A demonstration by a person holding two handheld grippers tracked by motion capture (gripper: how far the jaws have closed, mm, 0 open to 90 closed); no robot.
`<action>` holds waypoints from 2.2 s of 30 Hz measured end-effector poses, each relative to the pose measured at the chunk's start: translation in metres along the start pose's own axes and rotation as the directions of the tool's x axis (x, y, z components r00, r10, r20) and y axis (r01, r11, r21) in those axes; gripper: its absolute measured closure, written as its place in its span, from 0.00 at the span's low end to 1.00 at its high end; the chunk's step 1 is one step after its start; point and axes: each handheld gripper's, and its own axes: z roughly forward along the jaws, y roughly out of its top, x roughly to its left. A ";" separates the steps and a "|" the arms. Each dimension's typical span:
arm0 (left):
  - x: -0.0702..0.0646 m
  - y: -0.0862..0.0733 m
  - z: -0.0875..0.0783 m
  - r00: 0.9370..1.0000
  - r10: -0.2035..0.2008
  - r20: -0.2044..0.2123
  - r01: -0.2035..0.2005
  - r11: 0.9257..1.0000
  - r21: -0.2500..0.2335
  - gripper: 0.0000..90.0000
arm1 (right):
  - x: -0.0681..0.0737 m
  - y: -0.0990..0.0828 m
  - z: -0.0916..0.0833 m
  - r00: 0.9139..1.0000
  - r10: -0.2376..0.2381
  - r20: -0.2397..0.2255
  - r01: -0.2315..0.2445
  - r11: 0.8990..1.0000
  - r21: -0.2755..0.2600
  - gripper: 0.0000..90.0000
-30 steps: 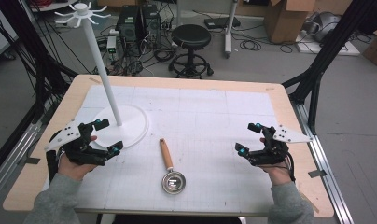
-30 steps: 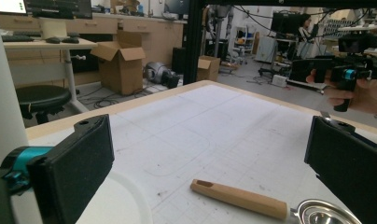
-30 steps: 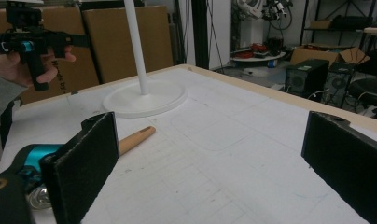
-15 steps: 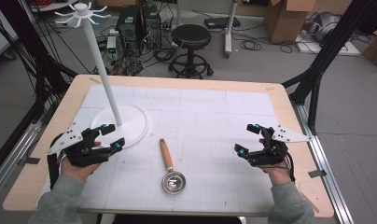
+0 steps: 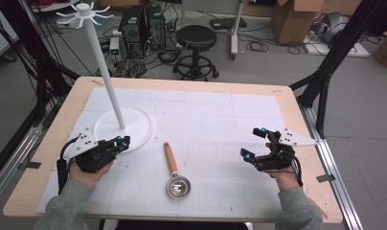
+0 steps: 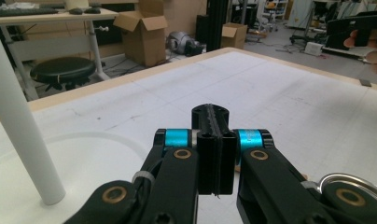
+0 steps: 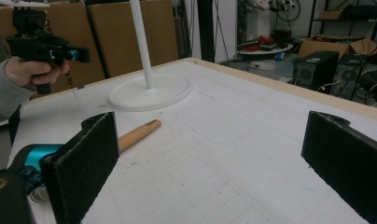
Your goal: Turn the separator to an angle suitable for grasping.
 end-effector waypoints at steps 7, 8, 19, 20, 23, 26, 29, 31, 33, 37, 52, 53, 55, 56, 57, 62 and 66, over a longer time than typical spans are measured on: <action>-0.004 -0.002 0.008 1.000 0.004 0.024 -0.005 1.000 0.020 1.00 | 0.001 0.000 0.001 1.000 -0.009 -0.013 0.010 1.000 0.003 0.04; -0.004 -0.002 0.009 1.000 0.006 0.029 -0.007 1.000 0.027 1.00 | 0.001 0.000 0.001 1.000 -0.012 -0.015 0.012 1.000 0.003 0.04; -0.007 -0.005 0.022 0.999 0.013 0.046 -0.015 0.998 0.056 1.00 | 0.001 -0.002 -0.003 1.000 -0.013 -0.003 0.013 1.000 0.005 0.04; -0.008 -0.005 0.024 0.999 0.012 0.046 -0.015 0.998 0.058 1.00 | 0.001 -0.002 -0.004 1.000 -0.008 -0.002 0.008 1.000 0.006 0.04; -0.009 -0.005 0.026 0.999 0.014 0.051 -0.017 0.998 0.063 1.00 | 0.001 -0.002 -0.005 1.000 -0.012 -0.001 0.012 1.000 0.003 0.04; -0.012 -0.005 0.032 0.998 0.009 0.061 -0.013 0.997 0.077 1.00 | 0.001 -0.002 -0.005 1.000 -0.012 0.002 0.012 1.000 0.004 0.04; -0.015 -0.006 0.036 0.998 0.011 0.065 -0.017 0.995 0.093 1.00 | 0.001 -0.003 -0.005 1.000 -0.008 0.004 0.008 1.000 0.004 0.04; -0.016 -0.007 0.039 0.998 0.019 0.066 -0.026 0.993 0.111 1.00 | 0.001 -0.003 -0.005 1.000 -0.011 0.003 0.011 1.000 0.003 0.04; -0.018 -0.009 0.042 0.998 0.023 0.065 -0.031 0.990 0.135 1.00 | 0.001 -0.003 -0.005 1.000 -0.006 0.001 0.006 1.000 0.012 0.04; -0.020 -0.011 0.047 0.997 0.023 0.073 -0.034 0.988 0.152 1.00 | 0.001 -0.004 -0.004 1.000 -0.008 -0.001 0.008 1.000 0.019 0.04; -0.031 -0.013 0.069 0.992 -0.040 0.122 0.014 0.979 0.204 1.00 | 0.001 -0.005 -0.004 1.000 0.000 -0.002 0.001 0.999 0.034 0.04; -0.032 -0.013 0.070 0.991 -0.038 0.129 0.010 0.977 0.211 1.00 | 0.001 -0.005 -0.004 1.000 -0.002 -0.001 0.002 0.999 0.032 0.04; -0.035 -0.014 0.074 0.990 -0.040 0.137 0.008 0.975 0.222 1.00 | 0.001 -0.005 -0.004 1.000 0.001 0.000 -0.001 0.999 0.032 0.04; -0.036 -0.014 0.076 0.990 -0.041 0.138 0.009 0.974 0.228 1.00 | 0.001 -0.005 -0.004 1.000 0.000 -0.001 0.000 0.999 0.032 0.04; -0.036 -0.014 0.076 0.990 -0.041 0.138 0.009 0.974 0.228 1.00 | 0.001 -0.005 -0.004 1.000 0.000 -0.001 0.000 0.999 0.032 0.04; -0.042 -0.016 0.086 0.986 -0.045 0.159 0.001 0.964 0.267 1.00 | 0.000 -0.006 -0.003 1.000 -0.003 -0.004 0.003 0.999 0.038 0.04; -0.047 -0.016 0.093 0.984 -0.048 0.170 -0.002 0.960 0.281 1.00 | 0.000 -0.006 -0.003 1.000 0.001 -0.006 0.000 0.999 0.041 0.04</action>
